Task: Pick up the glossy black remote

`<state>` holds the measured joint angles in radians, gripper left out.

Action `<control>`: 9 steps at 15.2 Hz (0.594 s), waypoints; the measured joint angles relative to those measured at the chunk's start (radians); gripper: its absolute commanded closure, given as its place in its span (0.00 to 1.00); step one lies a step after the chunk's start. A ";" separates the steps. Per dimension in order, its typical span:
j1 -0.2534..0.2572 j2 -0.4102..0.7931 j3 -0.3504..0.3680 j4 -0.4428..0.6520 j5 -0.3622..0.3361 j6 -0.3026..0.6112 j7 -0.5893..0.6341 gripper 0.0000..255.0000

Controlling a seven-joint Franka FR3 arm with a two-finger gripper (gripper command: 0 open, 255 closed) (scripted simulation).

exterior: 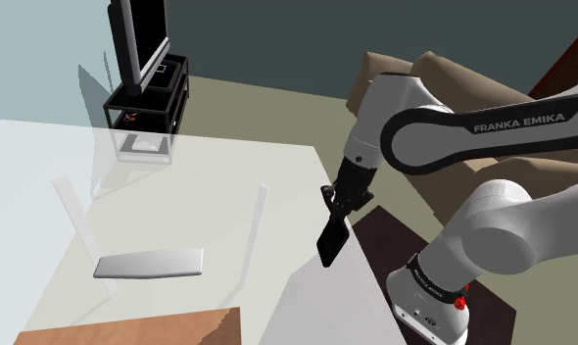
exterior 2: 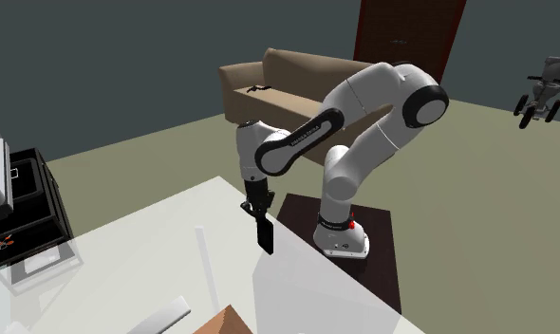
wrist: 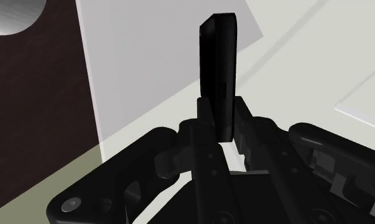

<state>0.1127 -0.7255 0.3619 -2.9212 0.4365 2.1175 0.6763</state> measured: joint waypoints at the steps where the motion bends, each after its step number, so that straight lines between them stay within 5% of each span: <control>1: -0.001 -0.004 -0.001 0.007 -0.003 -0.011 0.003 1.00; 9: -0.011 -0.080 -0.034 0.074 -0.042 -0.152 0.021 1.00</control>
<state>0.1013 -0.8056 0.3277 -2.8468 0.3947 1.9653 0.6972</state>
